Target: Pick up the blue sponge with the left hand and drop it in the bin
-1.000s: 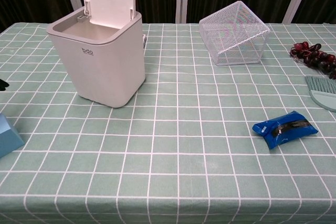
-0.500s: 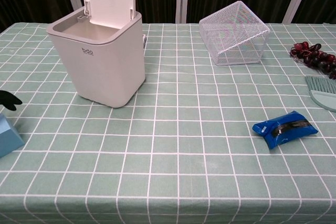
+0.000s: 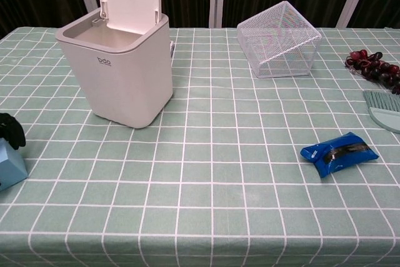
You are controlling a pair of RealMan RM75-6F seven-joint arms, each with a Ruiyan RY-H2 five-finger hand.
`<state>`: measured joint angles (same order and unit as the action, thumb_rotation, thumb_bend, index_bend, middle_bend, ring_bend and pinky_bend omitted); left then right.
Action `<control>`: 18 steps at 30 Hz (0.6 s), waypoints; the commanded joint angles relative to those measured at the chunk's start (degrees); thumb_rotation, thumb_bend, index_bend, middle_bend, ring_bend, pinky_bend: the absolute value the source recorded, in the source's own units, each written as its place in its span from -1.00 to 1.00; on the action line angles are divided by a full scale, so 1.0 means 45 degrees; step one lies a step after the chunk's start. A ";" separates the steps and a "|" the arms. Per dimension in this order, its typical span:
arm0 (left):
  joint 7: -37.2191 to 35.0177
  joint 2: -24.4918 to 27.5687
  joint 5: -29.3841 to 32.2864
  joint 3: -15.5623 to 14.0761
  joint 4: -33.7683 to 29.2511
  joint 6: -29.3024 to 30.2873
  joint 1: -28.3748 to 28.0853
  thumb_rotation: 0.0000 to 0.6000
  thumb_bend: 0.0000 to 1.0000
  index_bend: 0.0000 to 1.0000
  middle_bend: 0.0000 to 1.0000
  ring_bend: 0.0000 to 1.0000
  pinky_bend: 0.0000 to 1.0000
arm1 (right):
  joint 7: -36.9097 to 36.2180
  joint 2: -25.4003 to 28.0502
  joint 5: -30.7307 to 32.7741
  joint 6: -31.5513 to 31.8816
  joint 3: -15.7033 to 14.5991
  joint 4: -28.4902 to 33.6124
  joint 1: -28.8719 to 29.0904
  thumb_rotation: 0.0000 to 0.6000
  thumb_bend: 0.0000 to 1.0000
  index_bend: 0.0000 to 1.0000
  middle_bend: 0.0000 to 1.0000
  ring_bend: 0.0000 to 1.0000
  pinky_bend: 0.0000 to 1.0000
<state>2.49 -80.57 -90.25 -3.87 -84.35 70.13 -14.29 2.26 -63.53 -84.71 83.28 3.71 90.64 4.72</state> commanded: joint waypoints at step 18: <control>0.0336 0.3333 -0.0153 0.1844 -0.3245 0.2054 -0.0408 1.00 -0.49 0.00 0.04 -0.12 0.13 | 0.0076 -0.0021 0.0039 -0.0035 0.0027 0.0011 0.0032 1.00 -0.55 -1.00 -1.00 -1.00 -1.00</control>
<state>4.13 -68.67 -90.60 1.86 -95.86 77.46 -15.04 2.58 -63.59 -84.56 83.16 3.84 90.68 4.84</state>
